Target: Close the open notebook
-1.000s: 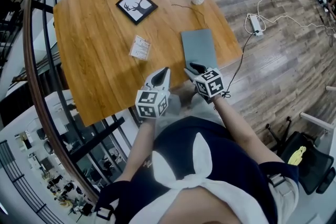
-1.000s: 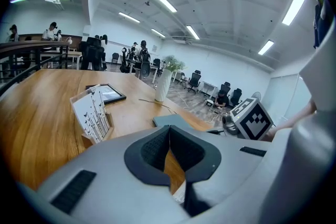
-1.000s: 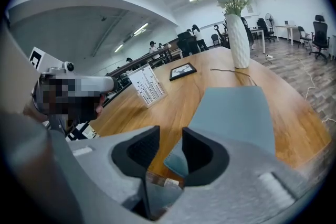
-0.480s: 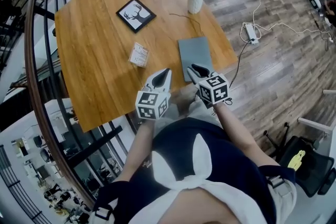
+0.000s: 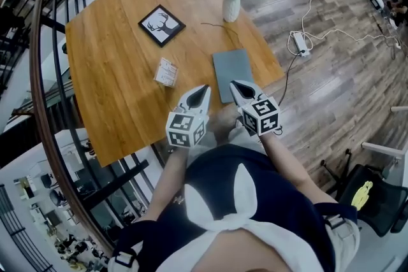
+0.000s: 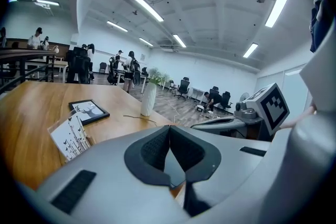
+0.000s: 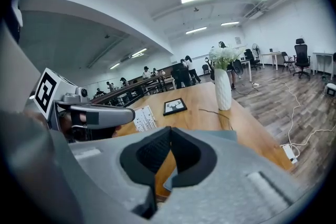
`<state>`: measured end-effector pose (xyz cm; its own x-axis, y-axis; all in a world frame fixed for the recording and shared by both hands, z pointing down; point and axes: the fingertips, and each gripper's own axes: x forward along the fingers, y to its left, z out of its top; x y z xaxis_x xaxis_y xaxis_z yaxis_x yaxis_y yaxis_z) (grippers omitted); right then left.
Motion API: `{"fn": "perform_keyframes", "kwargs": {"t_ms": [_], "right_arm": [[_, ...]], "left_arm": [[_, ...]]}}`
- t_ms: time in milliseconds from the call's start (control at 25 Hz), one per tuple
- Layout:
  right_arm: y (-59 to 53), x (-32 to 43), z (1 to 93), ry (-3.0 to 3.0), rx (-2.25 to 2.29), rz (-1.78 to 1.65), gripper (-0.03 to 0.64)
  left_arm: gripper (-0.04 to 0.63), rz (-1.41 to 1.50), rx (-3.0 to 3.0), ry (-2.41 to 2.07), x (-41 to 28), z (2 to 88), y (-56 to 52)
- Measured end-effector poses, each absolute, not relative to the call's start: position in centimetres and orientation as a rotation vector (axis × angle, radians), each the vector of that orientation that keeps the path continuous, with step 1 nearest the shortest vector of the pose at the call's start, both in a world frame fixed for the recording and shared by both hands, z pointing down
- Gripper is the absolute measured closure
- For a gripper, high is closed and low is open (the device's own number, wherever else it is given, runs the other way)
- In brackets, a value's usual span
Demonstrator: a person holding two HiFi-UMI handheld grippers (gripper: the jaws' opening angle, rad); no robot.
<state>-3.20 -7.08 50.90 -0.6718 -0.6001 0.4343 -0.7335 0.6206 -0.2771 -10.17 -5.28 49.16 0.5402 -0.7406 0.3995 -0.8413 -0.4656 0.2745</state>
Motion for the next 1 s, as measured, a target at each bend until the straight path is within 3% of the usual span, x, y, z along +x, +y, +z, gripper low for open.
{"fn": "perform_keyframes", "kwargs": {"t_ms": [1000], "right_arm": [[-5.4,-3.4,50.2,-2.521,1.061,0.526,0.62]], "left_arm": [[0.577,0.314,2.346,-1.27,-9.6,49.2,-4.1]]}}
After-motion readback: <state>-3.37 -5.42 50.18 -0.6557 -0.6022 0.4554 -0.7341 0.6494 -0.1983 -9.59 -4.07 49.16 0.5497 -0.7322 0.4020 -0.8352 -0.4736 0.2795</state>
